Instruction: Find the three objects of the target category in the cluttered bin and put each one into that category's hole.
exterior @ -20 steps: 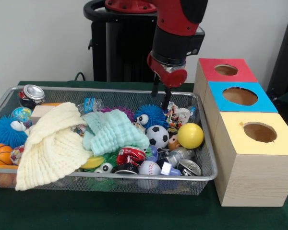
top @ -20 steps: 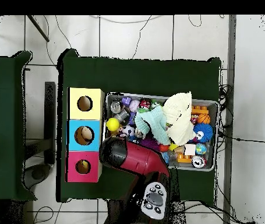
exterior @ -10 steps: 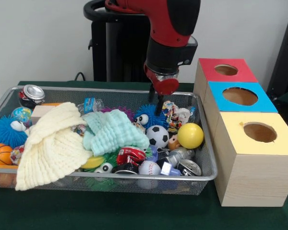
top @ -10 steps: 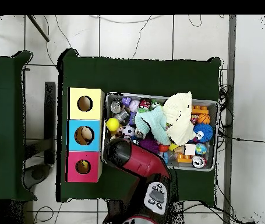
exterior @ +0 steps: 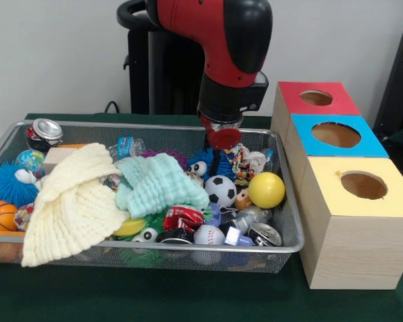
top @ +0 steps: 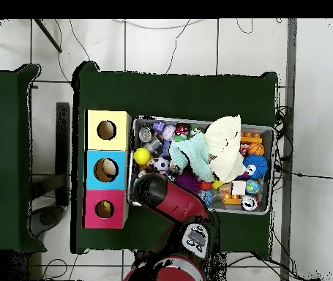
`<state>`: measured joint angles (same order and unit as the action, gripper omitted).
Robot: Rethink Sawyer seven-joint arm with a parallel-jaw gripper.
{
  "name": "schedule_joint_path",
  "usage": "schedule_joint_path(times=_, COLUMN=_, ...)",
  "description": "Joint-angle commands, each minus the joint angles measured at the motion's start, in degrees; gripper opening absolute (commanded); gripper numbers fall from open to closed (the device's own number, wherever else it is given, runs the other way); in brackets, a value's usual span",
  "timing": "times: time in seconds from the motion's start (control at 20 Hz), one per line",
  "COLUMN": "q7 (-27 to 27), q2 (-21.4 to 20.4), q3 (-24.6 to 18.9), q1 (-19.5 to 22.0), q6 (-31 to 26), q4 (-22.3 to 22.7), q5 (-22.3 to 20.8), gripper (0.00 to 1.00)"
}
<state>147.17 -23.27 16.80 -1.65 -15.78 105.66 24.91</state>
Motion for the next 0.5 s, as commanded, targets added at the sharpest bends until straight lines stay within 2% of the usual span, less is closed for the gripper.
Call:
schedule_joint_path(times=0.05, q7=13.2, q2=3.6, q3=-6.1, q1=0.6, q6=4.9, q4=-0.3, q5=5.4, gripper=1.0)
schedule_joint_path(times=0.5, q7=13.7, q2=5.0, q3=-3.8, q1=-3.7, q6=4.0, q4=-2.5, q5=7.9, gripper=1.0)
